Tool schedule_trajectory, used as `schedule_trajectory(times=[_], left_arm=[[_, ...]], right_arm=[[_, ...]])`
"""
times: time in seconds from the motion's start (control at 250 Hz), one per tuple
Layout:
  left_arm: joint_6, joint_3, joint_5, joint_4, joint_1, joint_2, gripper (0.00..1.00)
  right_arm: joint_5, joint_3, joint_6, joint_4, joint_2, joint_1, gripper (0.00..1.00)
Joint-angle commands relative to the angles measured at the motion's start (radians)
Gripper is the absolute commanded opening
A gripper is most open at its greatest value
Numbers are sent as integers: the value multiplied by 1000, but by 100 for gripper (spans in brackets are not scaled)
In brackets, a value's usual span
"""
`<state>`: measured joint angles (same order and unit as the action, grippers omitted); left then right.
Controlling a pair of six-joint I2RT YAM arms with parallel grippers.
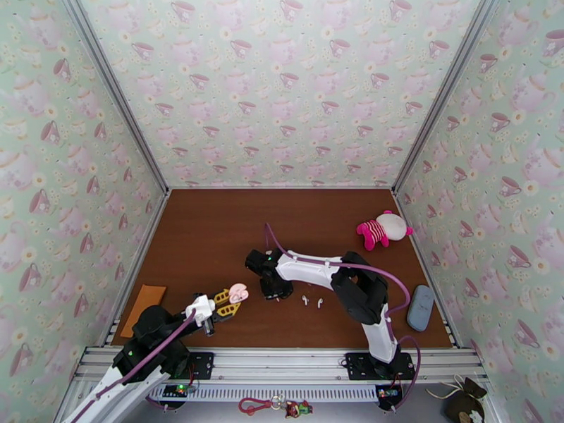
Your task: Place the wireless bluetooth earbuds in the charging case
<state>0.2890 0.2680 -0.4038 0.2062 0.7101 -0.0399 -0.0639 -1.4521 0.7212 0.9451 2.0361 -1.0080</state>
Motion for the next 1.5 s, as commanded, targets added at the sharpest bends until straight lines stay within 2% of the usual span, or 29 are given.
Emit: schedule_trajectory(times=[0.0,0.412,0.784,1.072,1.304,1.496], left_arm=[[7,-7,-14,-1,-5,3,0],[4,-9,-14,-1,-4,1,0],[-59,-3,9,-78,-9,-36,0],[-150,1,37,-200,-51,-126,0],[-201,0,11,-250,-81,-169,0],[-213,1,14,-251,-82,-168,0]], right_arm=[[-19,6,12,-5,-60,8,21],[-56,87,43,-105,-263,12,20],[-40,169,16,-258,-588,-1,23],[-77,146,-27,-337,-732,-103,24],[-112,141,-49,-418,-771,-196,25],[-131,174,-49,-501,-790,-232,25]])
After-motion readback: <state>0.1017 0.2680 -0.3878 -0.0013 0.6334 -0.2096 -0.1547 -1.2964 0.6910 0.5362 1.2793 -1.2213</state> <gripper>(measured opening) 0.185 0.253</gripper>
